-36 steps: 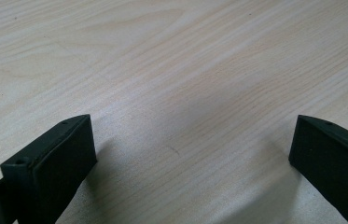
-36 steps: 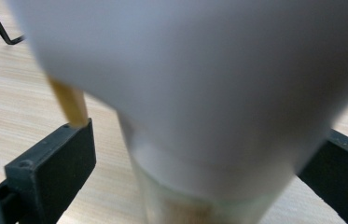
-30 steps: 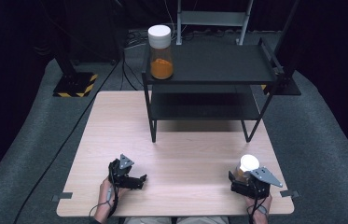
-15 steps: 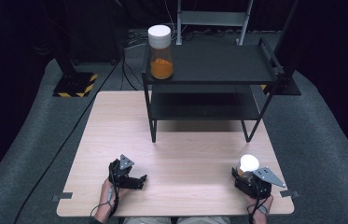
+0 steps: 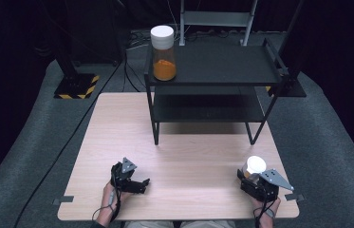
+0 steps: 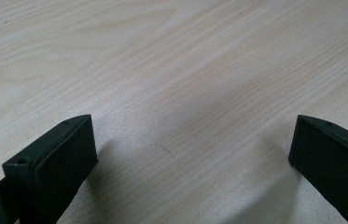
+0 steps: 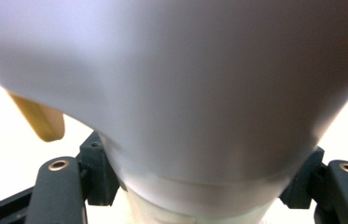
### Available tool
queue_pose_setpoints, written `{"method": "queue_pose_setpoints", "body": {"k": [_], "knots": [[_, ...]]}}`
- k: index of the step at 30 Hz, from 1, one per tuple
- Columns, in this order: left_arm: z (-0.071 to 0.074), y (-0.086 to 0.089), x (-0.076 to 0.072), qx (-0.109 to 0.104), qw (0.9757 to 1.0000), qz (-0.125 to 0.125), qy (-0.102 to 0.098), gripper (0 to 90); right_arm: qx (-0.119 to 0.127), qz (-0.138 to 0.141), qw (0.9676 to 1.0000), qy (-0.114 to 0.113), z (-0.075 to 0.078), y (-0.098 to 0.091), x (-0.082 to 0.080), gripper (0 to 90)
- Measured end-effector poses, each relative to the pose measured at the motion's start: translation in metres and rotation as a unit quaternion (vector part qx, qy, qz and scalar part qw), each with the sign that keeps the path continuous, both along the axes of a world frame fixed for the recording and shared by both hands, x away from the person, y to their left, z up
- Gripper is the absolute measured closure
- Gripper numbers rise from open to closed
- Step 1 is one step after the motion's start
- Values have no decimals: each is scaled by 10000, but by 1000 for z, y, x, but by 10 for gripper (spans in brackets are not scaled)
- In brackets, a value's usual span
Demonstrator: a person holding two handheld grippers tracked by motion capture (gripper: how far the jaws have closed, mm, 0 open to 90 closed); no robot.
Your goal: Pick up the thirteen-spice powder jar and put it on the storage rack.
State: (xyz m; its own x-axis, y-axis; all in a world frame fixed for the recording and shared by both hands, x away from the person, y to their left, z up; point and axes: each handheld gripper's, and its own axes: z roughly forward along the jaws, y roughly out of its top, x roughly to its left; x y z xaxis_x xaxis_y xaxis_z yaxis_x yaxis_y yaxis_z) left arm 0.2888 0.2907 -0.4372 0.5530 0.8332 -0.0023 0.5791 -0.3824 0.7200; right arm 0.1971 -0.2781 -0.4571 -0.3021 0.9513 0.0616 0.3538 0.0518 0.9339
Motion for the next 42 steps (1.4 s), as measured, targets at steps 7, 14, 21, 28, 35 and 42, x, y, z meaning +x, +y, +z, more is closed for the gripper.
{"method": "queue_pose_setpoints", "body": {"k": [7,14,21,28,35,42], "knots": [[0,0,0,-2,10000,-2,3,3,-55,175,9998,-77,14,-1,4,298],[0,0,0,-3,10000,0,3,3,-76,358,9993,-124,27,-5,11,298],[0,1,1,-6,10000,-51,4,3,-143,555,9982,-168,35,-9,17,298],[0,1,1,-2,10000,-67,-7,4,-182,733,9969,-204,45,-13,25,299],[0,1,1,3,10000,-80,-1,2,-171,835,9960,-264,56,-17,31,299],[0,1,1,0,10000,-75,-1,3,-223,982,9945,-291,67,-19,41,299]]}}
